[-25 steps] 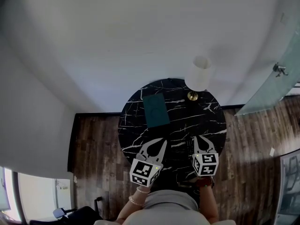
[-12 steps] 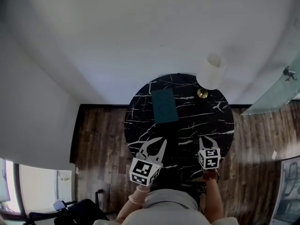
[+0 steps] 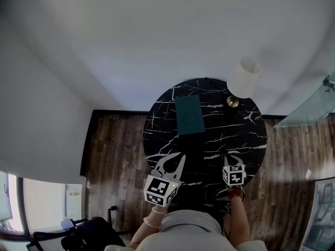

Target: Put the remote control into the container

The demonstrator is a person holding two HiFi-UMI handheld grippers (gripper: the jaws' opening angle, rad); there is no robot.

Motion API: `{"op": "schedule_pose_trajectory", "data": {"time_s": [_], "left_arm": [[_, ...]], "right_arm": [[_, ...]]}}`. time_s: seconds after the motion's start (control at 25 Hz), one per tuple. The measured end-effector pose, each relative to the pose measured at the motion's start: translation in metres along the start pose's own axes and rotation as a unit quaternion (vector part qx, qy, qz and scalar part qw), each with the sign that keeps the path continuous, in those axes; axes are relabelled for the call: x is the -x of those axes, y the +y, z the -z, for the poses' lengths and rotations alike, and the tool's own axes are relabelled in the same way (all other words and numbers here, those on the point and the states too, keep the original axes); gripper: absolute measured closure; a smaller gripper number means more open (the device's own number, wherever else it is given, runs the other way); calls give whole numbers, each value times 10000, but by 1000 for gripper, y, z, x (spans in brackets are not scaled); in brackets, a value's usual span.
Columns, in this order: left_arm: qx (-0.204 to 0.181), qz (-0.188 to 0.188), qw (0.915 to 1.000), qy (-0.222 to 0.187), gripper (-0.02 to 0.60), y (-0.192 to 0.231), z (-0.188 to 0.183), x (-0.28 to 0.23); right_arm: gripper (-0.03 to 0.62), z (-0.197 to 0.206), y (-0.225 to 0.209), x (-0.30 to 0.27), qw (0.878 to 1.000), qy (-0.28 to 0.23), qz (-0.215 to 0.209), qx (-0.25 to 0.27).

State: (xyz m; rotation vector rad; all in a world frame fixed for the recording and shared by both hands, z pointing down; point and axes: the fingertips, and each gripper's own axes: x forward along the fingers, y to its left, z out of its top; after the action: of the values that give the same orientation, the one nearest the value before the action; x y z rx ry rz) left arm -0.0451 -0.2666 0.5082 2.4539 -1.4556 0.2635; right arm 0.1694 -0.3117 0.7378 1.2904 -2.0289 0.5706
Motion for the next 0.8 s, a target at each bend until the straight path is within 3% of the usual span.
{"op": "schedule_pose_trajectory", "data": {"time_s": [0.08, 0.28, 0.44, 0.8], "left_arm": [[6, -32, 10000, 11, 575, 3, 0, 1], [42, -130, 9999, 32, 575, 9, 3, 6], [85, -233, 9997, 53, 575, 18, 6, 10], [175, -420, 9989, 108, 575, 29, 11, 16]], "right_arm": [[571, 8, 0, -8, 9999, 121, -17, -44], [456, 31, 3, -27, 9985, 546, -99, 1], [368, 50, 1, -42, 9959, 881, 79, 190], [350, 72, -4, -57, 9891, 1391, 353, 318]]}}
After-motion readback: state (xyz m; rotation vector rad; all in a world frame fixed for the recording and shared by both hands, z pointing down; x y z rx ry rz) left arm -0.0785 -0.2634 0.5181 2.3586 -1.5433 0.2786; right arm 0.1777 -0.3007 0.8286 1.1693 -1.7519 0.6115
